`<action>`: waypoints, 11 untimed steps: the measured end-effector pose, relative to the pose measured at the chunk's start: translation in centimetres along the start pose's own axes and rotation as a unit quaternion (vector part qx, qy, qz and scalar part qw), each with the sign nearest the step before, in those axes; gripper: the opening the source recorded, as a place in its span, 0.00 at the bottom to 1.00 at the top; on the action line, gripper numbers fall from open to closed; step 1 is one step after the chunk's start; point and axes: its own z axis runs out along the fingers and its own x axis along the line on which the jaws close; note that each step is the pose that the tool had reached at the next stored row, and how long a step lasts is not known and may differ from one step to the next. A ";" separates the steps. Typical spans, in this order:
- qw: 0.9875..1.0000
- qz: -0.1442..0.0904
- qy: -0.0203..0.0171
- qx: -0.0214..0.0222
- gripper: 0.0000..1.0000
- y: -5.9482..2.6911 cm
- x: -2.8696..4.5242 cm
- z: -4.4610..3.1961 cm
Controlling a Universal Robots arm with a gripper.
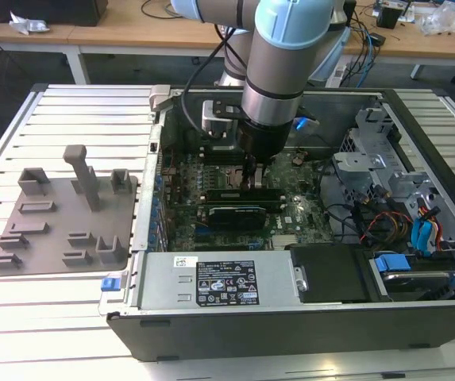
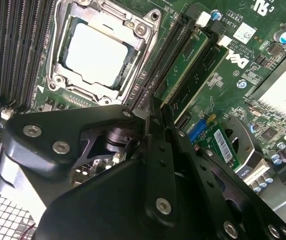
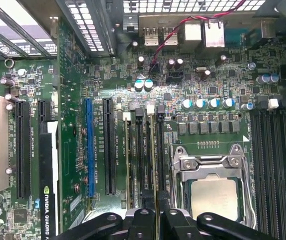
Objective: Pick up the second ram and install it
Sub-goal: 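Insert the second ram into the second slot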
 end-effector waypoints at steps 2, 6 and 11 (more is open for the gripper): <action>1.000 0.000 0.000 0.000 0.13 0.06 0.00 0.00; 1.000 -0.003 0.000 0.000 0.13 0.07 -0.02 0.05; 1.000 -0.004 0.000 0.000 0.13 0.06 -0.04 0.21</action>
